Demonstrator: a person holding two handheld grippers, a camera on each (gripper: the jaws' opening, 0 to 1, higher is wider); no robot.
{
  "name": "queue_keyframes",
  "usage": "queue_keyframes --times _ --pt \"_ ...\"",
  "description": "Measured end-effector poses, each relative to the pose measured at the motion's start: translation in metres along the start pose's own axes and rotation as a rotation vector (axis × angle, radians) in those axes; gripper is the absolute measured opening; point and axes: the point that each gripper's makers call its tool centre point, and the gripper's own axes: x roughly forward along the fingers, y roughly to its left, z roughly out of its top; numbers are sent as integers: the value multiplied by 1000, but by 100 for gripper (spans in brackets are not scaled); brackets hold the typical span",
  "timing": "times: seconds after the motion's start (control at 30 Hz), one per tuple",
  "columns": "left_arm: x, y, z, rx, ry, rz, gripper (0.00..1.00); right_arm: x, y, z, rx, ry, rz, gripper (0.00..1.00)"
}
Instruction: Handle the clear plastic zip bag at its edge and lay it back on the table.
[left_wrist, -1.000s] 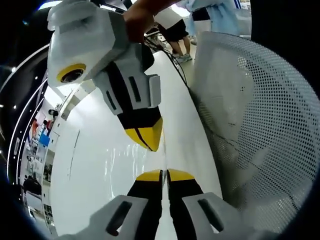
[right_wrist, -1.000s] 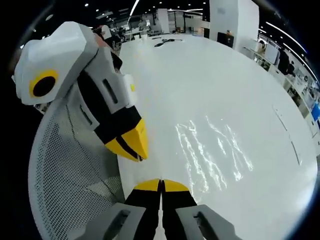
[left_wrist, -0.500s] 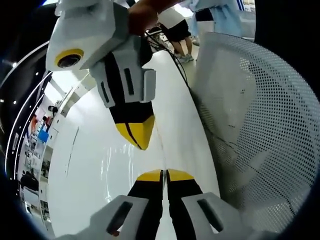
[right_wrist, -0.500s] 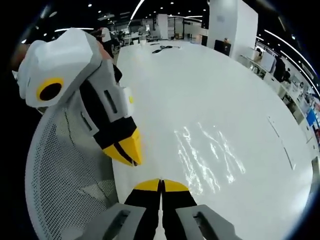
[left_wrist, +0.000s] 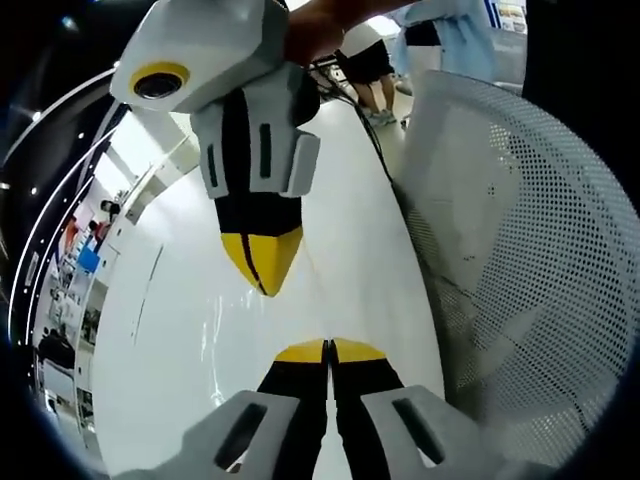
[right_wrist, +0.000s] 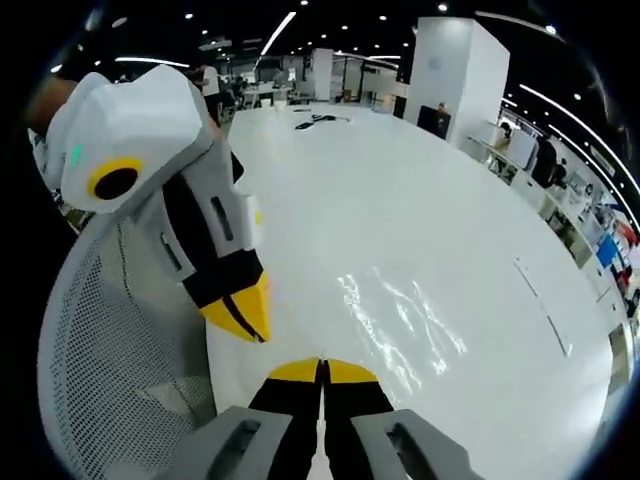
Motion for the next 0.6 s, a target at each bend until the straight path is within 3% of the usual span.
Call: queue_keyframes --times 0.6 --pt "-6 14 1 -30 12 35 0 -19 -17 35 -106 -129 -151 0"
